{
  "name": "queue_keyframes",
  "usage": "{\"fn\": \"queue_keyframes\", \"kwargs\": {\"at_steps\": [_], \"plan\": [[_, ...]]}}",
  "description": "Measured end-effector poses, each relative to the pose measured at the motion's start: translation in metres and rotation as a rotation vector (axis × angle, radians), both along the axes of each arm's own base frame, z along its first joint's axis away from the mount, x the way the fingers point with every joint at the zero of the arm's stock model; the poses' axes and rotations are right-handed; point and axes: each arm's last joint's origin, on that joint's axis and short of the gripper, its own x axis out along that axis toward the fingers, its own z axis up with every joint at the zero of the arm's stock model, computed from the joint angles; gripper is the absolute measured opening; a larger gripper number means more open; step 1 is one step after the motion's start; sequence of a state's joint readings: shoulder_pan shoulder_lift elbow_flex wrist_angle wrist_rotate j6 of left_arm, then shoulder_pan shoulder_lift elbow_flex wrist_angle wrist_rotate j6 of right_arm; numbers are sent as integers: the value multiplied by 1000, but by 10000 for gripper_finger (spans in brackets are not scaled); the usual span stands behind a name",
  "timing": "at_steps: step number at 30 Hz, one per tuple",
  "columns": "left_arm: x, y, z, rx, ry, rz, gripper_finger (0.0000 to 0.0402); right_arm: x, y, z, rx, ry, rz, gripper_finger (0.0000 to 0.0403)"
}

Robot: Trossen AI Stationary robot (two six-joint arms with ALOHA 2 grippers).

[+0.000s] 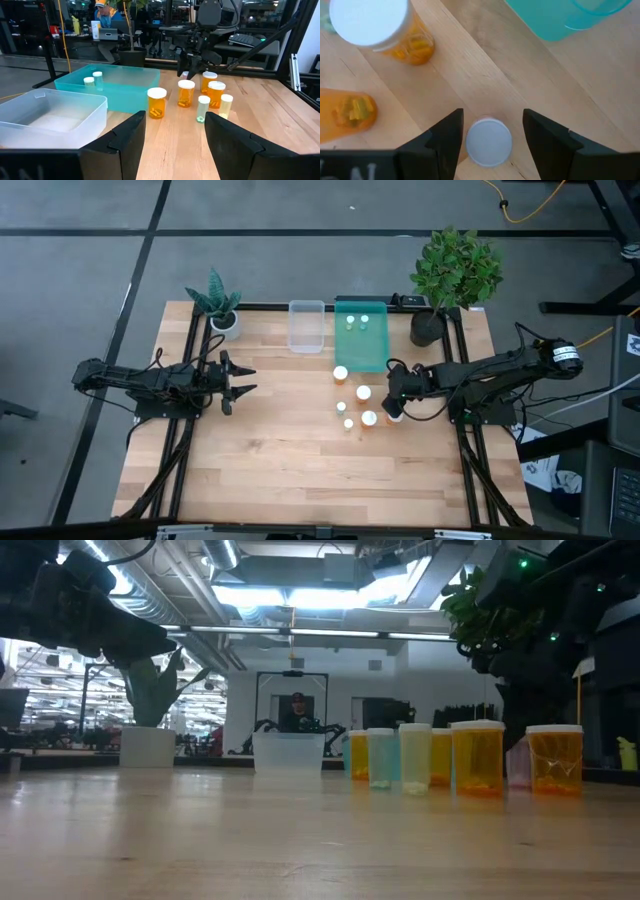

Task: Pick and place medicine bottles into bin by pill shape (circle, oval)
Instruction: Put the pink tablet bottle into the blue bin

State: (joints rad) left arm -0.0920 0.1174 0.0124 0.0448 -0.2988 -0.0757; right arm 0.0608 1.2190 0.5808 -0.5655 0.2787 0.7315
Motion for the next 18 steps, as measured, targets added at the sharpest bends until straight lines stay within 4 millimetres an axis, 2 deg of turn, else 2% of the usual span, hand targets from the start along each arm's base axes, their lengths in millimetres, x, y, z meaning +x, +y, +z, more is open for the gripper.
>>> {"fn": "queue_keyframes", "kwargs": {"at_steps": [18], "plan": [[0, 0, 0, 0, 0, 0, 195, -1, 0, 0, 15, 11, 6, 206]]}}
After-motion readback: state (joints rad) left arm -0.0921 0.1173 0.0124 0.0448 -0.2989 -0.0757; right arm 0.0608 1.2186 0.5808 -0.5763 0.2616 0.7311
